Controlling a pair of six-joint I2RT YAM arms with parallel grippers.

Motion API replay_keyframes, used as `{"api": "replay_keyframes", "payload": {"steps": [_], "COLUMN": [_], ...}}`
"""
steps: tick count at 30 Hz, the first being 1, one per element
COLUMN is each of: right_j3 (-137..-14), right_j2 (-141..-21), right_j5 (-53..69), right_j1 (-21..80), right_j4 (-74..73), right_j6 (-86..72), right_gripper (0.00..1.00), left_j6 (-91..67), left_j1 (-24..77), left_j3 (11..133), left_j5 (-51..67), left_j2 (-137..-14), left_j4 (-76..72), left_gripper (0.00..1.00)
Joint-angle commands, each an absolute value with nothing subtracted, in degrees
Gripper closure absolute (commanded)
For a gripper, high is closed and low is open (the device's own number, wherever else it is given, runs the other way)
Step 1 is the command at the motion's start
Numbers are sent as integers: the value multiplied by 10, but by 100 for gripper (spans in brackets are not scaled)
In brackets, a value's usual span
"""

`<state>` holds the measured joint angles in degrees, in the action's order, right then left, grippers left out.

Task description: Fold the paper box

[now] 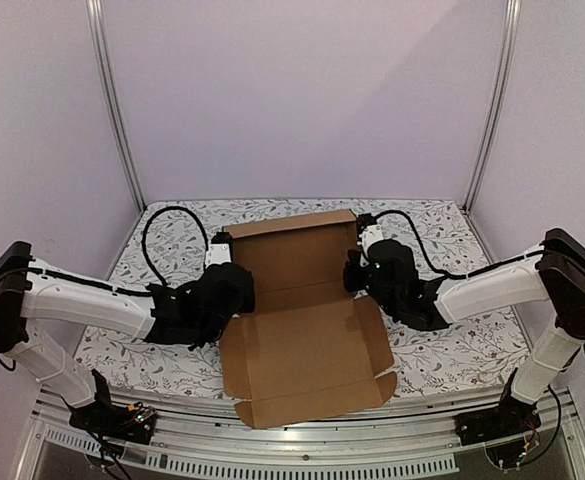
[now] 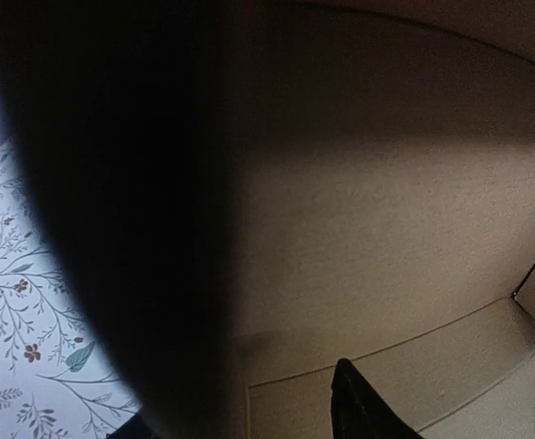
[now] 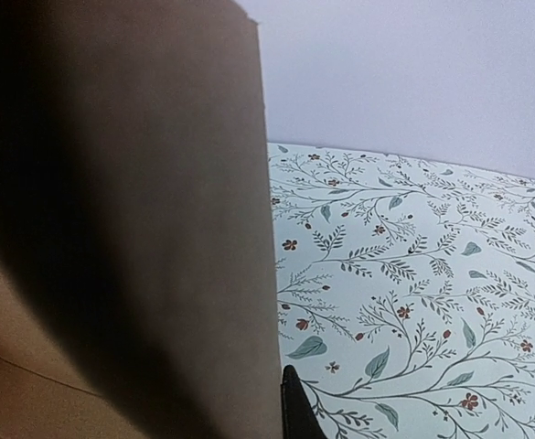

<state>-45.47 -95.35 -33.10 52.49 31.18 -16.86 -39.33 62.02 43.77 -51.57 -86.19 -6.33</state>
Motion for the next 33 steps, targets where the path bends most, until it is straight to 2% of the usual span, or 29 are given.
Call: {"api": "replay_keyframes", "payload": {"steps": [1, 9, 12, 17, 21, 25, 32, 33], "right_j3": [-492, -508, -500, -498, -496, -483, -471, -471], "right_j2": [-984, -1029, -1045, -1068, -1079, -1081, -1084, -1085], "right_j5": [-346, -309, -268, -199, -131, -77, -7, -7], "right_j1": [529, 496, 485, 466, 456, 451, 443, 444], "right_j4": [364, 403, 445, 467, 482, 510, 529, 529], "right_j6": [-135, -92, -57, -23, -8, 23, 53, 53], "right_gripper": [100, 100, 100, 100, 100, 100, 100, 100], "left_j6": [-396, -392, -378, -357, -311, -259, -227, -222], "left_j1": [628, 629, 629, 626, 606, 566, 476, 472], "left_j3": [433, 415, 398, 385, 409, 464, 572, 592], "left_j5": [-501, -450, -415, -392, -339, -257, -63, -43], "left_j2": [-831, -732, -677, -585, -547, -566, -676, -694], "left_j4": [-19, 109, 139, 192, 202, 187, 114, 106], "left_gripper": [48, 34, 25, 22, 24, 38, 98, 100]}}
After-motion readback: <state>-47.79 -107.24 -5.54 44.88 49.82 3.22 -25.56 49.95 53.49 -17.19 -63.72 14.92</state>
